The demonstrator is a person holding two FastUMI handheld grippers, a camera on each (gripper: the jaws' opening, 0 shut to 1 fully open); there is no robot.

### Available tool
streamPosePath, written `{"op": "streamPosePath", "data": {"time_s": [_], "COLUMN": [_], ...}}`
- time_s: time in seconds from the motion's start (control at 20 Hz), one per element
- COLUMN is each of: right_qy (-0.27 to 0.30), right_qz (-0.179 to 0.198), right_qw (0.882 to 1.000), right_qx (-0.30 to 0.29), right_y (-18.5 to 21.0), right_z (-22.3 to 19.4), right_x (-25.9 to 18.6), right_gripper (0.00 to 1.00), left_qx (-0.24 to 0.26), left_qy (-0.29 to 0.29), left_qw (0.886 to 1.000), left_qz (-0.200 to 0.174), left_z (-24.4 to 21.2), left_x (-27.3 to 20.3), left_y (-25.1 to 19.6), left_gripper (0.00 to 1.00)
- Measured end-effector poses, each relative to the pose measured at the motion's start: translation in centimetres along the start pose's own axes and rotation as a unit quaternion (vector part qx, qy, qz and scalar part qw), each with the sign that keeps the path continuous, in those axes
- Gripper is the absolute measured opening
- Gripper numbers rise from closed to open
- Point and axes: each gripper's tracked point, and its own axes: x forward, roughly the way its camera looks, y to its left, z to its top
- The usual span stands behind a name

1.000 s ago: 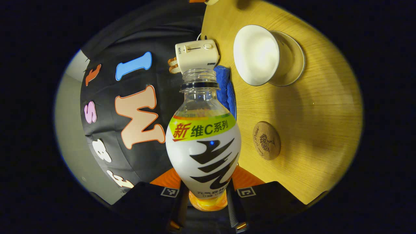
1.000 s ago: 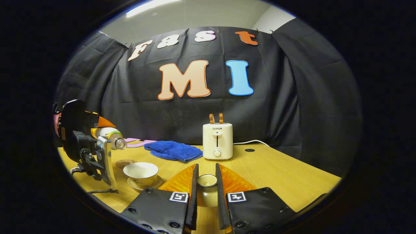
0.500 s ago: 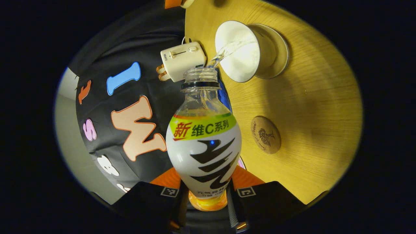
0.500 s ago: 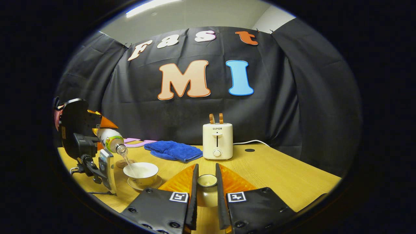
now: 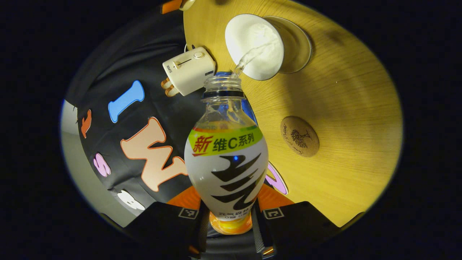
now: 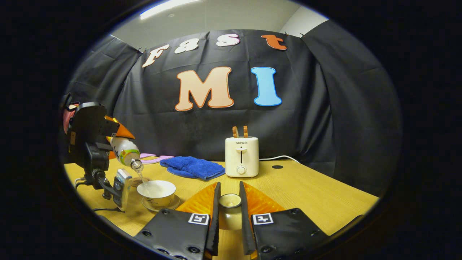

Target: Open the teacup lid with one hand, grasp the water bottle and pour water into the teacup with the other hand; after pouring, place the water bottle on the coaster and then close the teacup lid.

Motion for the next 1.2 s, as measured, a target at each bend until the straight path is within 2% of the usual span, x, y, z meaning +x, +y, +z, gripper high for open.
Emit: {"op": "streamPosePath", "data": {"time_s": [0.8,1.1,1.2], "right_qy": [0.000,0.000,0.000], "right_qz": [0.000,0.001,0.001], "right_qw": [1.000,1.000,1.000], "right_qx": [0.000,0.000,0.000], "right_y": [0.0,0.0,0.1], "right_z": [0.0,0.0,0.0], "right_x": [0.0,0.0,0.1], "right_gripper": [0.29,0.30,0.30], "left_qx": [0.065,0.062,0.042], "left_qy": [0.002,-0.009,-0.016], "left_qw": [0.998,0.998,0.999], "left_qz": [0.025,0.012,0.004], "left_z": [-0.5,0.3,0.6], "left_x": [-0.5,0.0,0.2], "left_y": [5.2,3.3,2.3], "left_gripper": [0.49,0.49,0.49]}}
